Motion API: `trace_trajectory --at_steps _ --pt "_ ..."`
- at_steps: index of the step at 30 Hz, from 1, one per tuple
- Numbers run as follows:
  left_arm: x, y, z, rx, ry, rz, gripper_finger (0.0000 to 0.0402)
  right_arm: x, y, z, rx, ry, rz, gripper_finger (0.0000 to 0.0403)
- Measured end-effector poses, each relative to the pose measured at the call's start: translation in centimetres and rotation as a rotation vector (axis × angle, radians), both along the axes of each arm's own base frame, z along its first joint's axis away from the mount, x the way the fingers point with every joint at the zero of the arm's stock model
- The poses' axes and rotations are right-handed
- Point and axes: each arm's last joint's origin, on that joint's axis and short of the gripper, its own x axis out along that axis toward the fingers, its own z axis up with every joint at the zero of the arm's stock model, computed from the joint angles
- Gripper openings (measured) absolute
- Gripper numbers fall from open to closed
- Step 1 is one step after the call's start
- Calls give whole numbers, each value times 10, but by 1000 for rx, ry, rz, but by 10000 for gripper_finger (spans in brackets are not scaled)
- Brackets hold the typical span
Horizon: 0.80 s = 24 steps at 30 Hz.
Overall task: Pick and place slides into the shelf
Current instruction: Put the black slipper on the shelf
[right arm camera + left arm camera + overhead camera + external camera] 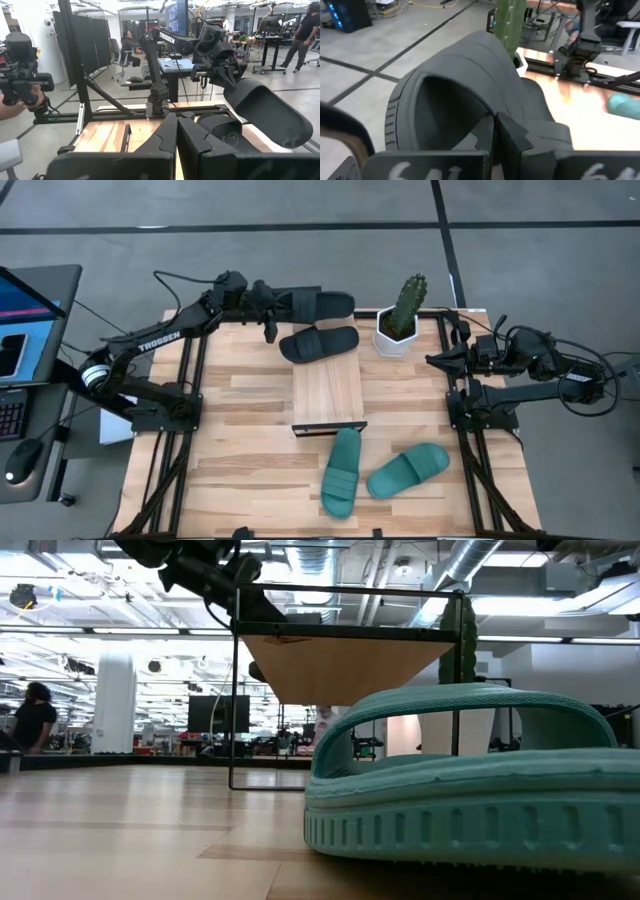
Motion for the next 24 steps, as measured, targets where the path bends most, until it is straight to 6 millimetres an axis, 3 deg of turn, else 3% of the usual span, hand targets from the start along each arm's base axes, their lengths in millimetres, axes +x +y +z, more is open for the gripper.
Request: trace_trajectory --at_steps 15,24 --pt "1 1 7 48 -59 -23 0 0 0 0 0 0 0 0" --pt "11 6 -8 10 -17 -29 0 0 0 0 0 0 0 0"
